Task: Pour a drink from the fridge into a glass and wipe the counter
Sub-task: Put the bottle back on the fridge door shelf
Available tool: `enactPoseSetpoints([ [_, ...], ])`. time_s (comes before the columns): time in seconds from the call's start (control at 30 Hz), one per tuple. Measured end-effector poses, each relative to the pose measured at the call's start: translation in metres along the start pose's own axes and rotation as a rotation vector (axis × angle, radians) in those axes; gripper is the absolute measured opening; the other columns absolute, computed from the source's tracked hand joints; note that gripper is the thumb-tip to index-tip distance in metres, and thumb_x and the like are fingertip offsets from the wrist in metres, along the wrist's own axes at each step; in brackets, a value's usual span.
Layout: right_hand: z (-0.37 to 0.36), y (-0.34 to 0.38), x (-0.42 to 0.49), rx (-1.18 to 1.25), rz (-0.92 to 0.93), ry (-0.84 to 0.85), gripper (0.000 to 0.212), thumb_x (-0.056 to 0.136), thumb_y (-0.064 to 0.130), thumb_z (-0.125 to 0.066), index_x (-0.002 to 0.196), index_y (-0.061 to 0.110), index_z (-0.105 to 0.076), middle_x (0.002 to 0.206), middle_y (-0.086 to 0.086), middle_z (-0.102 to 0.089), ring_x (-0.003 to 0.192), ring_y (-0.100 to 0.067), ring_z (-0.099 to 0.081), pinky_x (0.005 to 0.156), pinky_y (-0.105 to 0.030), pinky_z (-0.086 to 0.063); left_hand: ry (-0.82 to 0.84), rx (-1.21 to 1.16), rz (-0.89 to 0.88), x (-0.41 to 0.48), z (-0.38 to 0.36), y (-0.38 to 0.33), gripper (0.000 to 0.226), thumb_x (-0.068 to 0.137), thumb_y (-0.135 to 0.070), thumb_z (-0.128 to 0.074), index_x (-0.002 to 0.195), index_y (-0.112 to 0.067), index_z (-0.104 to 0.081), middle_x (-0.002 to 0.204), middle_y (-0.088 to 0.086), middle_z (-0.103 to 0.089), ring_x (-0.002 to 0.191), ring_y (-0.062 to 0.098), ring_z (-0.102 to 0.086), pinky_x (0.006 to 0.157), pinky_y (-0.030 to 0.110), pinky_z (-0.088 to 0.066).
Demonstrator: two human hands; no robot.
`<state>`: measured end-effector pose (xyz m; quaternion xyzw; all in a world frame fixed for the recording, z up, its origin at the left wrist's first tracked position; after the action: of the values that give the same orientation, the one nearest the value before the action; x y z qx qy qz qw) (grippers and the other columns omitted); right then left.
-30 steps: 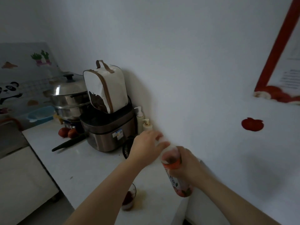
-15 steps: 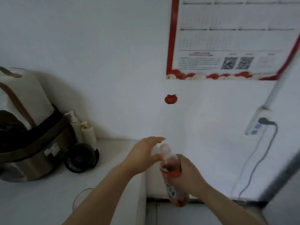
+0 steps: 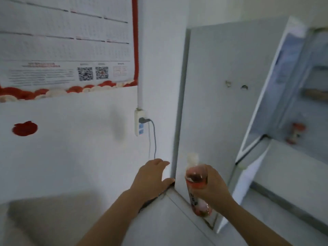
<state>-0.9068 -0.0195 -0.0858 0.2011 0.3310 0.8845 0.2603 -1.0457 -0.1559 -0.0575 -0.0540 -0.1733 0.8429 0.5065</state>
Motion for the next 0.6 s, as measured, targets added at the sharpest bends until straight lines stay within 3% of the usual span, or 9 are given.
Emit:
enactPoseSetpoints([
  [0.07, 0.035, -0.037, -0.011, -0.008, -0.071, -0.081, 0.014, 0.070, 0.020, -0.070, 0.072, 0.031, -0.063, 0.071, 0.009, -0.064, 0.071, -0.001, -0.063, 0.070, -0.013, -0.050, 0.048, -0.010, -0.082, 0.025, -0.016, -0.043, 0.059, 0.093, -0.046, -0.049, 0.145, -0.024, -0.032, 0.150, -0.003, -0.037, 0.138, 0.015, -0.032, 0.112, 0.028, -0.026],
  [0.13, 0.070, -0.072, -0.023, 0.016, -0.173, -0.158, 0.021, 0.065, 0.028, -0.073, 0.084, 0.033, -0.063, 0.079, 0.010, -0.065, 0.077, -0.002, -0.064, 0.073, -0.018, -0.052, 0.095, -0.003, -0.149, 0.048, -0.032, -0.086, 0.060, 0.093, -0.045, -0.049, 0.145, -0.023, -0.031, 0.149, -0.002, -0.038, 0.138, 0.016, -0.033, 0.112, 0.030, -0.028],
  [0.27, 0.141, -0.133, -0.048, 0.059, -0.344, -0.307, 0.039, 0.066, 0.031, -0.074, 0.100, 0.027, -0.056, 0.090, 0.010, -0.063, 0.082, -0.007, -0.062, 0.065, -0.019, -0.047, 0.176, 0.027, -0.265, 0.087, -0.064, -0.174, 0.063, 0.093, -0.045, -0.049, 0.147, -0.022, -0.027, 0.149, 0.000, -0.038, 0.135, 0.018, -0.037, 0.110, 0.032, -0.031],
  [0.37, 0.192, -0.179, -0.064, 0.040, -0.423, -0.399, 0.051, 0.065, 0.037, -0.074, 0.110, 0.027, -0.051, 0.099, 0.006, -0.061, 0.088, -0.012, -0.060, 0.074, -0.026, -0.048, 0.208, 0.049, -0.340, 0.117, -0.086, -0.243, 0.062, 0.092, -0.045, -0.050, 0.146, -0.021, -0.029, 0.148, 0.002, -0.039, 0.133, 0.021, -0.039, 0.109, 0.033, -0.034],
  [0.5, 0.247, -0.226, -0.075, 0.005, -0.456, -0.480, 0.046, 0.070, 0.036, -0.074, 0.108, 0.027, -0.051, 0.099, 0.005, -0.059, 0.085, -0.009, -0.058, 0.068, -0.018, -0.043, 0.232, 0.067, -0.415, 0.150, -0.113, -0.314, 0.063, 0.092, -0.046, -0.050, 0.146, -0.022, -0.027, 0.150, 0.001, -0.037, 0.135, 0.021, -0.038, 0.110, 0.035, -0.033],
  [0.6, 0.280, -0.251, -0.077, -0.016, -0.510, -0.524, 0.051, 0.071, 0.034, -0.075, 0.113, 0.025, -0.048, 0.103, 0.003, -0.057, 0.088, -0.013, -0.055, 0.073, -0.023, -0.044, 0.262, 0.076, -0.466, 0.171, -0.129, -0.354, 0.063, 0.093, -0.045, -0.049, 0.147, -0.022, -0.026, 0.149, 0.002, -0.038, 0.134, 0.022, -0.039, 0.109, 0.037, -0.035],
])
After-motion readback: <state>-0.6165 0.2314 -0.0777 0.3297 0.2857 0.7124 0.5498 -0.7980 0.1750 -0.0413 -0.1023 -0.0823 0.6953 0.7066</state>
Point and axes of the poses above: each hand's wrist, its own x-axis towards the middle knuckle, its own z-axis out of the back of the hand, y = z × x, the point moved 1 cm from there along x, towards the middle knuckle
